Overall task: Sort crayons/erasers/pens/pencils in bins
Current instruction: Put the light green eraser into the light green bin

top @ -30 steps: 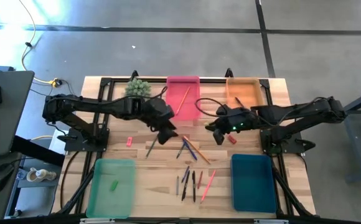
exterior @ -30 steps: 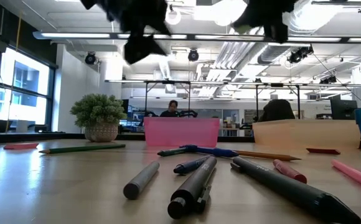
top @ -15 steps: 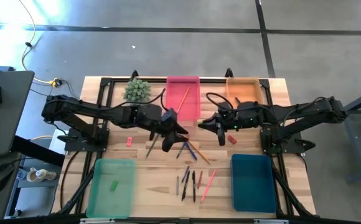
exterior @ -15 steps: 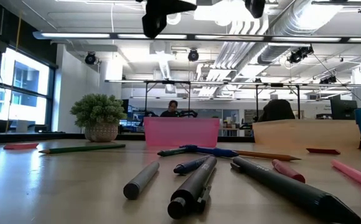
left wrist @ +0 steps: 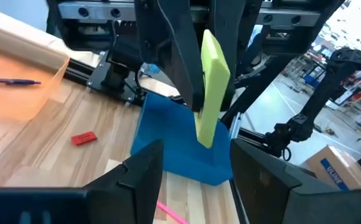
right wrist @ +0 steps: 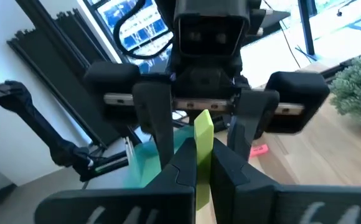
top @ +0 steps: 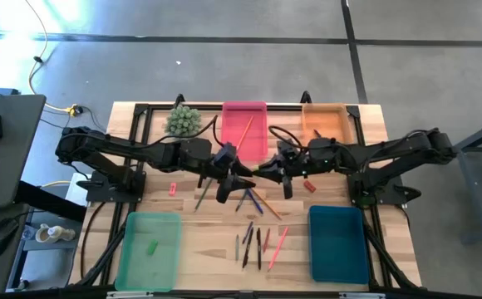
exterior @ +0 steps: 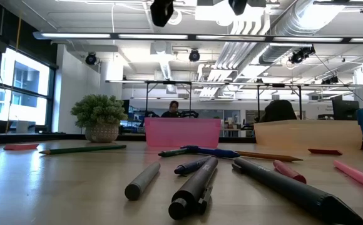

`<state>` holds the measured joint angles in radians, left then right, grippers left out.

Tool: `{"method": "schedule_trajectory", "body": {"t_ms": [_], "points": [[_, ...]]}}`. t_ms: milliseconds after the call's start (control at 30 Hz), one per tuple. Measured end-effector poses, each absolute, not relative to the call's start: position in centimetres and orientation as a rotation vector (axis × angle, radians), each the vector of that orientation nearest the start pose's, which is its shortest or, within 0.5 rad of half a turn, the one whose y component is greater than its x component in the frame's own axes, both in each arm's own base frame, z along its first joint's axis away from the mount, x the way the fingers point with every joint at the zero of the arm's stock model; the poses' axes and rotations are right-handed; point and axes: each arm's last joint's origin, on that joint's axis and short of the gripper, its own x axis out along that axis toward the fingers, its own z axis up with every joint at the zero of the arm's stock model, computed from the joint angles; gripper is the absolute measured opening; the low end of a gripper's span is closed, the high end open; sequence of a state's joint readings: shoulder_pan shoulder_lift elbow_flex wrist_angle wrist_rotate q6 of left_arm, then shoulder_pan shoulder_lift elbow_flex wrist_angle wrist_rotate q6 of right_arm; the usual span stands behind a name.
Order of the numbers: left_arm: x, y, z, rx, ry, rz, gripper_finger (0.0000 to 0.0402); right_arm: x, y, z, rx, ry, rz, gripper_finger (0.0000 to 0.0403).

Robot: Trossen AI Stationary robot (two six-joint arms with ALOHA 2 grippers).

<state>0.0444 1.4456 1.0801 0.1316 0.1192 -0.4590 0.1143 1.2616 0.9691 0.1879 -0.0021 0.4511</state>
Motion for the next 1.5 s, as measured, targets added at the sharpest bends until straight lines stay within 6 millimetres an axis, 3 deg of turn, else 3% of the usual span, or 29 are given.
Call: {"method": "schedule_trajectory", "body": {"t_ms": [500, 800, 933, 1500], "points": [[33.1, 1.2, 31.4, -0.475, 0.225, -0.023, 0.0165, 29.6, 3.4, 31.9, 0.473, 0.173, 0.088, 0.0001], [33.1, 1.2, 31.3, -0.458, 0.228, -0.020, 0.0078, 29.6, 3.4, 32.0, 0.472, 0.167, 0.076, 0.0003], [33.1, 1.2, 31.4, -0.457, 0.225, -0.012, 0.0058, 29.6, 3.4, 32.1, 0.472, 0.156, 0.073, 0.0005], [33.2, 1.4, 31.4, -0.503, 0.205, 0.047, 0.0127, 29.7, 3.0, 32.5, 0.467, 0.089, 0.004, 0.0003]]}}
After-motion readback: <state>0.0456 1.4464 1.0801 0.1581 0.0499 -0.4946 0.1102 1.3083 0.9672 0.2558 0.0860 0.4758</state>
